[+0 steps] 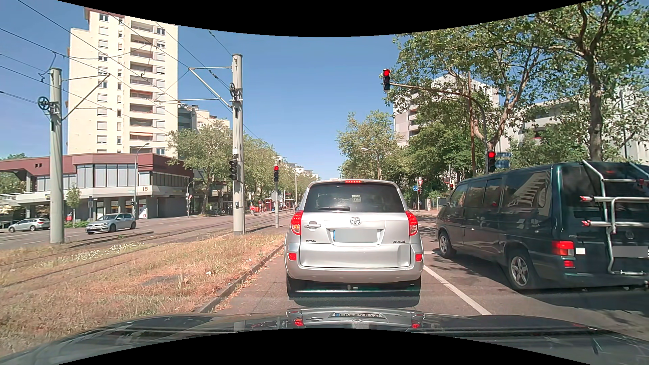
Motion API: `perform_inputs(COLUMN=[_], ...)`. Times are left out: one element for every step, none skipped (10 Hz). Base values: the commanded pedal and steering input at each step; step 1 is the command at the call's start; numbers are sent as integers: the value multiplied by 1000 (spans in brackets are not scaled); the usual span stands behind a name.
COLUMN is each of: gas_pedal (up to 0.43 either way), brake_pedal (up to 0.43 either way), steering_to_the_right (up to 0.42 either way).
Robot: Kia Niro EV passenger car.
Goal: Follow the waypoints while adhering to traffic rules and regulations
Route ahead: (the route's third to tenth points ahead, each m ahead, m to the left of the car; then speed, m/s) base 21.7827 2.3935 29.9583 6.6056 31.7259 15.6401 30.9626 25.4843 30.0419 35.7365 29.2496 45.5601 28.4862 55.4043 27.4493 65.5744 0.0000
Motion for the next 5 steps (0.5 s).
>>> perform_inputs(gas_pedal=[0,0,0,0,0], brake_pedal=[213,213,213,213,213], steering_to_the_right=[-4,-4,-4,-4,-4])
